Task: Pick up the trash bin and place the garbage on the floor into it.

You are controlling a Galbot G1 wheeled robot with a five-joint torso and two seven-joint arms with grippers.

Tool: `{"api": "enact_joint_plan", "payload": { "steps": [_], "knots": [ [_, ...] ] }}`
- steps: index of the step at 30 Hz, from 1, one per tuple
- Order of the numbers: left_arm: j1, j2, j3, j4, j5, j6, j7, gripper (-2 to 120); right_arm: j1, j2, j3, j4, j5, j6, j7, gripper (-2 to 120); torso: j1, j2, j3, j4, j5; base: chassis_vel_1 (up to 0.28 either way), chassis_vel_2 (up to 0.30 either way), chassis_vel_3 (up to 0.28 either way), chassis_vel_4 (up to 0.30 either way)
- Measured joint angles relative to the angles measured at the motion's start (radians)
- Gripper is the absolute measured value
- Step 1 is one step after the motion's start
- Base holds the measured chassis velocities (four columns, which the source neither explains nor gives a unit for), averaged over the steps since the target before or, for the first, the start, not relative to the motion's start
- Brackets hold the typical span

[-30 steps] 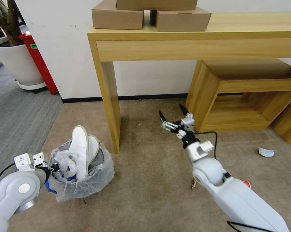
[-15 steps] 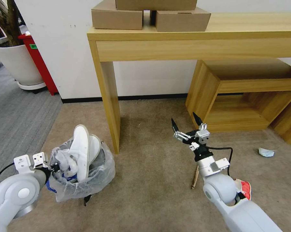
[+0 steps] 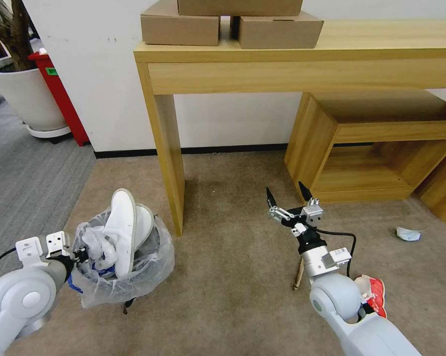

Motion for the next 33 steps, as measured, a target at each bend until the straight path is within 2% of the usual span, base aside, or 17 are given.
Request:
{"api": "enact_joint_plan", "payload": {
  "steps": [16,33],
  "knots": [
    [-0.011,0.002,0.012,0.016,-0.011,-0.010,-0.006,0,0.011,0.014,-0.009,-0.027,0.002,-0.006,0.006,100,0.000,0.000,0.000,0.0001,0.0000,-0.002,-0.002,-0.003,-0.003],
    [-0.014,0.003,0.019,0.017,-0.022,-0.008,-0.008,0,0.016,0.017,-0.008,-0.043,0.005,-0.007,0.011,100,0.000,0.000,0.000,-0.0003,0.0000,-0.084,-0.088,-0.081,-0.087]
  ]
}}
